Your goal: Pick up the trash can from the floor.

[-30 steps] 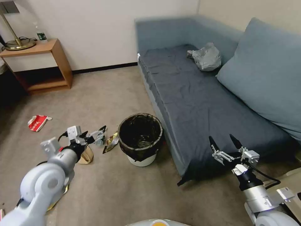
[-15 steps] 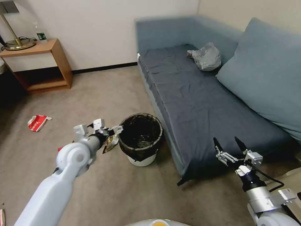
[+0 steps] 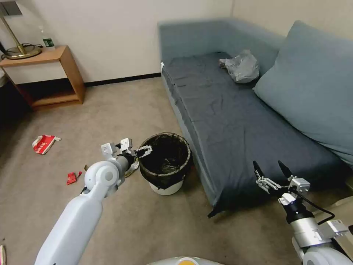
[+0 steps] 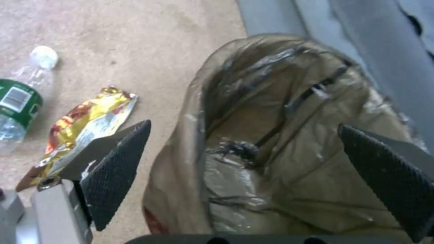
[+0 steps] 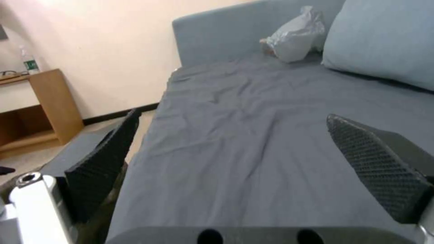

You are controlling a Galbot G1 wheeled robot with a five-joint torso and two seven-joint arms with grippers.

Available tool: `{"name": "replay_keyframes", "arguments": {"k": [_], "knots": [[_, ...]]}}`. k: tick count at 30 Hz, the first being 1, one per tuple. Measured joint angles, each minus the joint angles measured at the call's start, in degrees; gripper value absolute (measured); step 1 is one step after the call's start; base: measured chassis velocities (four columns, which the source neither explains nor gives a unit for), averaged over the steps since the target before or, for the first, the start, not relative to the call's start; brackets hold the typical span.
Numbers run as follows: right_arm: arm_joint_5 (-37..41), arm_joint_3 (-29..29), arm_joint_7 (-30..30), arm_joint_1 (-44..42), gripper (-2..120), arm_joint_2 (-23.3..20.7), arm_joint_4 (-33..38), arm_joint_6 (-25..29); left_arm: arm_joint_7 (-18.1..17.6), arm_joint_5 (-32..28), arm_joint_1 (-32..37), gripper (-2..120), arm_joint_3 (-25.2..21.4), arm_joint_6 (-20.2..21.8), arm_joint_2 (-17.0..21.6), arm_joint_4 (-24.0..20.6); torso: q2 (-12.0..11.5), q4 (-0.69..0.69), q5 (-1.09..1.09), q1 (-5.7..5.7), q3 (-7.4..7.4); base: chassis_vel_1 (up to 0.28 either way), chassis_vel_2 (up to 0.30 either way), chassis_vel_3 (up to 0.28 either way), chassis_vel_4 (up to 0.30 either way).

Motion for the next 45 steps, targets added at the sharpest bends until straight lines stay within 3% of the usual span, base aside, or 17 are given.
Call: {"name": "replay_keyframes", "arguments": {"k": [21, 30, 36, 40, 41, 45], "knots": [[0.15, -0.21, -0.01, -0.08, 100, -0.26, -0.32, 0.29, -0.22, 2.17, -1.71, 97, 1.31, -0.2, -2.97, 5.21, 0.0, -0.01, 0.0, 0.0, 0.0, 0.0, 0.0, 0.0, 0.0], [0.55, 0.53, -0.01, -0.14, 100, -0.42, -0.06, 0.3, -0.8, 2.15, -2.21, 69, 1.99, 0.08, -4.14, 6.72, 0.0, -0.01, 0.0, 0.0, 0.0, 0.0, 0.0, 0.0, 0.0], [0.52, 0.54, -0.02, -0.2, 100, -0.15, 0.1, 0.33, -0.82, 2.21, -1.91, 42, 1.89, 0.08, -4.16, 6.7, 0.0, 0.0, 0.0, 0.0, 0.0, 0.0, 0.0, 0.0, 0.0], [0.47, 0.4, 0.0, -0.18, 100, -0.03, 0.19, 0.4, -0.82, 2.18, -1.52, 32, 1.58, -0.01, -4.04, 6.51, 0.0, -0.01, 0.0, -0.01, 0.0, 0.0, 0.0, 0.0, 0.0], [0.5, 0.4, 0.09, -0.14, 100, -0.07, 0.28, 0.42, -0.8, 2.16, -1.05, 24, 1.28, -0.09, -3.99, 6.27, 0.0, 0.0, 0.0, 0.0, 0.0, 0.0, 0.0, 0.0, 0.0], [0.53, 0.41, 0.1, -0.21, 100, -0.24, 0.31, 0.47, -0.8, 2.17, -0.26, 16, 0.89, -0.19, -4.0, 5.87, 0.0, 0.0, 0.0, 0.0, 0.0, 0.0, 0.0, 0.0, 0.0]]}}
